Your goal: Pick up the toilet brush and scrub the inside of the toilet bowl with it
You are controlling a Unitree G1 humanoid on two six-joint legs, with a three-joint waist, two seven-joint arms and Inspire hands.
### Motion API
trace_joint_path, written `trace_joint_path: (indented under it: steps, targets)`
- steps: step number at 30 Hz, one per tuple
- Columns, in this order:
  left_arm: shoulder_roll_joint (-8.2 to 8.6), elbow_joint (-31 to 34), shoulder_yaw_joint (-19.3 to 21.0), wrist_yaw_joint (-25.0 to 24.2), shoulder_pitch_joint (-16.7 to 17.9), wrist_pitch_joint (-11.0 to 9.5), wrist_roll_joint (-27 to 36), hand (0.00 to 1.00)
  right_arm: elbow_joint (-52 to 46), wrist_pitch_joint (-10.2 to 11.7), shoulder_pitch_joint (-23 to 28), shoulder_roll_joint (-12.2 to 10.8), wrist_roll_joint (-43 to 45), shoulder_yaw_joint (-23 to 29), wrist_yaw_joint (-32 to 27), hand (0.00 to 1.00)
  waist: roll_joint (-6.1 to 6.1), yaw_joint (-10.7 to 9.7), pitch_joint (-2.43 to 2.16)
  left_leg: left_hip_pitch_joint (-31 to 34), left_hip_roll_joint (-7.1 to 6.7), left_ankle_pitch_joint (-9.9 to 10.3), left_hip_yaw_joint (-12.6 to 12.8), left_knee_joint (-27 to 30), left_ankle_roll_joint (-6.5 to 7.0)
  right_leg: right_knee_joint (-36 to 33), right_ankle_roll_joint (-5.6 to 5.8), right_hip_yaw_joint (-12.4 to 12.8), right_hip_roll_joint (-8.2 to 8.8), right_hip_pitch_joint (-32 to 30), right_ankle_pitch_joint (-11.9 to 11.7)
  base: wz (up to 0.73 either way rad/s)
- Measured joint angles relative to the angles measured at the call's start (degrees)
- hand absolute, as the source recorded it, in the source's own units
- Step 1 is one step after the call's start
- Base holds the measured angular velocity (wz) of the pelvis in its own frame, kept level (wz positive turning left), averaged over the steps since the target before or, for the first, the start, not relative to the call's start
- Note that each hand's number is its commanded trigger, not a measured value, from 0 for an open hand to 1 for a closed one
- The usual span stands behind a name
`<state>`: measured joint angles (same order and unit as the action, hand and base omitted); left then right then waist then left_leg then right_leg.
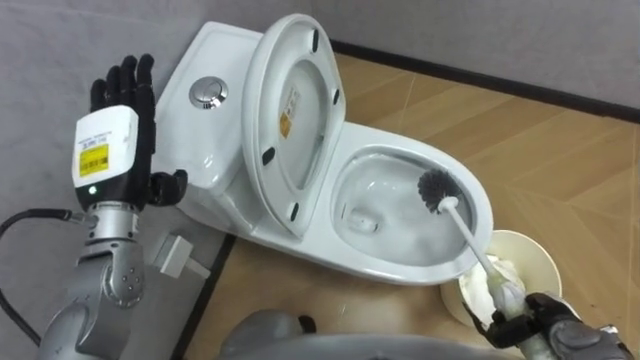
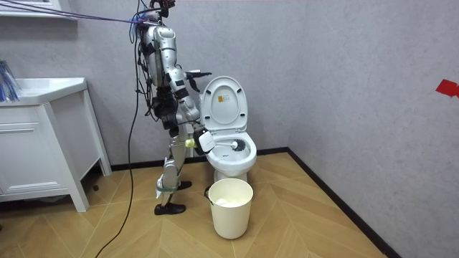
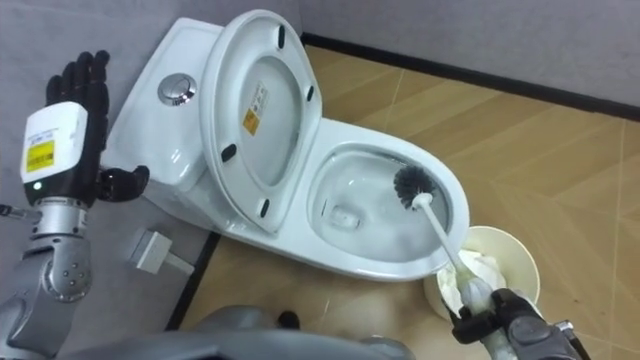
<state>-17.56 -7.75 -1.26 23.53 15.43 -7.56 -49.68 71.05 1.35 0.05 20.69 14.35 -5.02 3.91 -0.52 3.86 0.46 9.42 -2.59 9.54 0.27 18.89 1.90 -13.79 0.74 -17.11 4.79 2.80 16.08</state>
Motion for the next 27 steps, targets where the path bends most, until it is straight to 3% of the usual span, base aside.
trace_joint_path:
  steps: [5,12,14,19,22,27]
  targets:
    - [-0.37,-3.9,-2.6,-1.3,-1.9,0.1,0.0,0.0,0.1,-0.1,-1.9,0.0,2.2,-0.1,1.1,1.0,-0.11,-0.5,-0.08,2.0,0.12,0.0,0.5,0.6,0.05,-1.3,-0.04,1.0,0.02,-2.5,0.0,-0.06]
    - [-3.92,-8.8,-7.4,-6.3,-3.9,0.1,0.6,0.0,0.7,0.1,-4.3,0.2,4.3,-0.4,1.2,1.0,-0.2,-1.9,0.1,3.6,0.72,0.1,1.4,0.7,0.21,-2.1,-0.04,2.0,0.12,-5.0,-0.1,-0.08]
    - [-3.94,-10.5,-8.0,-6.8,-4.9,0.0,0.6,0.0,0.7,0.1,-5.3,0.5,4.9,-0.5,1.2,1.0,-1.0,-1.9,0.31,4.8,0.84,0.1,1.4,1.1,0.26,-2.7,-0.06,2.1,0.05,-6.3,-0.2,-0.09]
    - [-4.23,-14.4,-8.8,-7.4,-8.1,-0.6,0.5,0.0,0.4,0.1,-6.8,1.1,11.0,-1.7,0.7,1.0,-2.42,-1.7,0.11,8.6,0.98,0.0,2.2,2.1,0.33,-4.9,-0.29,2.3,-0.02,-10.8,-0.4,-0.05]
    - [-4.94,-16.8,-9.3,-5.8,-10.0,-2.2,0.6,0.0,0.0,0.1,-8.7,1.6,15.7,-5.1,0.0,1.0,-2.08,-0.1,0.49,10.8,1.81,0.0,4.0,2.9,0.39,-7.6,-0.34,2.7,0.23,-14.1,-0.4,-0.28]
    - [-5.86,-23.2,-10.7,-3.2,-18.5,-4.6,0.5,0.0,-0.1,0.6,-14.5,2.3,21.7,-7.3,-3.1,1.0,-2.25,0.9,1.34,16.6,1.92,-0.9,3.6,5.4,0.89,-11.0,-0.95,1.2,1.06,-20.1,-0.1,0.02]
